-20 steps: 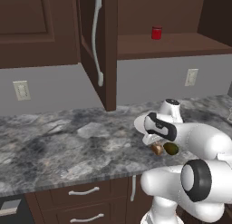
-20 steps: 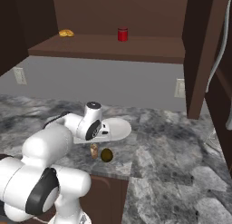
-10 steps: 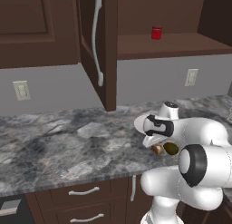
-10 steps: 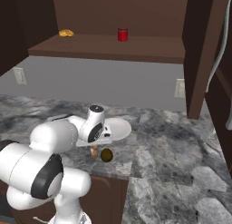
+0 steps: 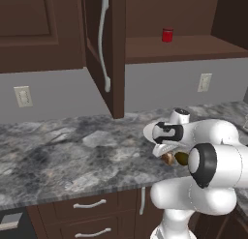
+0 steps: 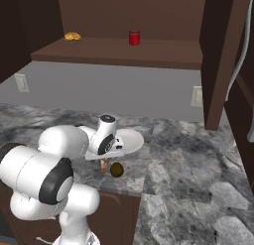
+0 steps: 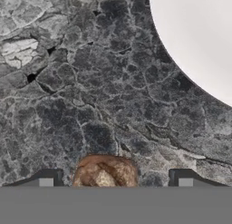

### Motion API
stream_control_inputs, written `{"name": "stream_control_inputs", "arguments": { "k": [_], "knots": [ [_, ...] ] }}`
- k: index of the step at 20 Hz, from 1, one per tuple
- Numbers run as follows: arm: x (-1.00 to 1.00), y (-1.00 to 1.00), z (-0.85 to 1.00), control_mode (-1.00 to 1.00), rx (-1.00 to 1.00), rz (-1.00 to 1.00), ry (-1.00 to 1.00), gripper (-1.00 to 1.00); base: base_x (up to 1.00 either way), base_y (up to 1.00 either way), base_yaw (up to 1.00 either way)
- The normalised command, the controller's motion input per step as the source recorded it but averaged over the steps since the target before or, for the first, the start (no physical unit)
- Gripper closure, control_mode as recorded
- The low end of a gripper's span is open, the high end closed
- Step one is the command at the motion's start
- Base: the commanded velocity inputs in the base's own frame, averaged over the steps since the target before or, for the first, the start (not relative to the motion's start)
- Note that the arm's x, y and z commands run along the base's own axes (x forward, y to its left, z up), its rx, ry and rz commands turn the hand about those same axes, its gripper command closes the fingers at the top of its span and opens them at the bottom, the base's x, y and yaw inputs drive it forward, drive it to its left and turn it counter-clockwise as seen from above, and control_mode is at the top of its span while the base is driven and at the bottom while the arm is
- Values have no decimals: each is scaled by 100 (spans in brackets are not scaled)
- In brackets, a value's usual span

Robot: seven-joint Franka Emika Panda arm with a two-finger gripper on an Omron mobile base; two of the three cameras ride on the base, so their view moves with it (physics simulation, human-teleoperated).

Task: Pick the avocado and bread from the counter and place them on the plate. Then pick the jam from the cabinet and place it next to the plate. Lastly close the cabinet door.

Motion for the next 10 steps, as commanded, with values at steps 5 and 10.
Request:
{"name": "stream_control_inputs", "arguments": {
  "k": [5, 10],
  "knots": [
    [-1, -1, -8, -100, 0, 0, 0, 100, 0, 0, 0],
    [-11, -2, 1, -100, 0, 0, 0, 100, 0, 0, 0]
  ]
}}
